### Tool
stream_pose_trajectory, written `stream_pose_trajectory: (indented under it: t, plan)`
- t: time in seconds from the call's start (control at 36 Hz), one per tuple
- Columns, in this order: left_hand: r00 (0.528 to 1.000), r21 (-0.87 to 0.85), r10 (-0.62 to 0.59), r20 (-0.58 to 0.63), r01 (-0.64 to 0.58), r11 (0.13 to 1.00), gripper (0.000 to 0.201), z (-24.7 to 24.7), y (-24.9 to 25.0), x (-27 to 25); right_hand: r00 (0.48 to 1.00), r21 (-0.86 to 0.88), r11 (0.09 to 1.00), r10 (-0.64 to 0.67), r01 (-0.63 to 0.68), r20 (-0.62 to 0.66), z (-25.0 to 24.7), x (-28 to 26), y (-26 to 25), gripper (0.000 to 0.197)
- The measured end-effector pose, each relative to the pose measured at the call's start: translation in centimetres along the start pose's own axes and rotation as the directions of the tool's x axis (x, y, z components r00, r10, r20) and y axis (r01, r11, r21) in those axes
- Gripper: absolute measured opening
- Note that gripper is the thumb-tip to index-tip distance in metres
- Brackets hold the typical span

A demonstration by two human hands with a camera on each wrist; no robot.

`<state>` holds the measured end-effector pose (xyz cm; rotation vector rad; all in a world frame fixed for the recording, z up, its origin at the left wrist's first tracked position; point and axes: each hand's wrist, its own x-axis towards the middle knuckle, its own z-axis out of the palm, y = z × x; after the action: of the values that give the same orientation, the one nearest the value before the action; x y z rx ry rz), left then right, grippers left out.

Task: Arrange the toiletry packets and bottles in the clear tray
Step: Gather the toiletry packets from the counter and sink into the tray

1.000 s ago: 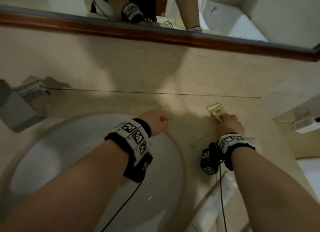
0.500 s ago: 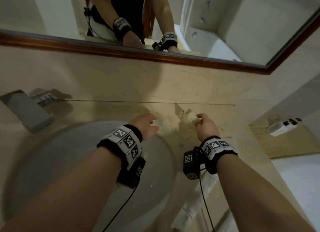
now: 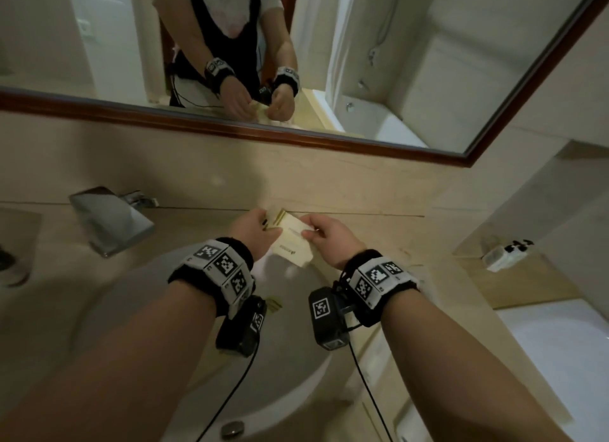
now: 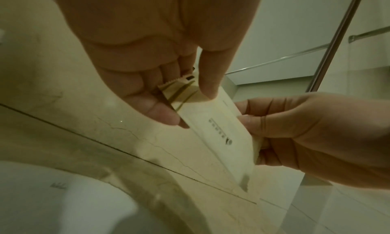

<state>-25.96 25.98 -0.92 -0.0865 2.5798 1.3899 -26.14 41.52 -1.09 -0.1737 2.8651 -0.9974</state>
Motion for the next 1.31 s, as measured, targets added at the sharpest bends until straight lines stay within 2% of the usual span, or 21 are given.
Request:
stream_pose_trajectory:
  t: [0.36, 0.78, 1.06, 1.17, 1.31]
  plan:
    - [0.999, -0.107, 0.043, 0.01, -0.042, 0.993, 0.027, -7.8, -2.6, -3.3, 0.997, 0.017, 1.0, -0.001, 0.003, -0.076, 3.2, -2.2, -8.0, 0.023]
    - [0.993, -0.096, 0.111, -0.029, -0.113, 0.989, 0.027, -16.2, -7.1, -7.1, 0.993, -0.006, 0.999, -0.041, 0.041, -0.11, 7.7, -4.4, -16.9, 0.024]
    - [0.991, -0.198, 0.06, -0.123, -0.084, 0.977, 0.035, -20.9, -10.5, -10.4, 0.989, 0.032, 0.995, -0.087, 0.091, -0.123, 11.6, -5.5, -22.5, 0.018]
    - [0.986, -0.185, 0.022, -0.164, -0.053, 0.981, 0.029, -23.9, -13.1, -11.8, 0.981, 0.037, 0.985, -0.164, 0.169, -0.106, 14.3, -5.3, -24.9, 0.014]
    - [0.965, -0.259, -0.076, -0.249, 0.009, 0.966, 0.025, -28.0, -17.7, -14.0, 0.961, 0.007, 0.961, -0.275, 0.276, -0.022, 18.6, -5.1, -28.4, 0.016]
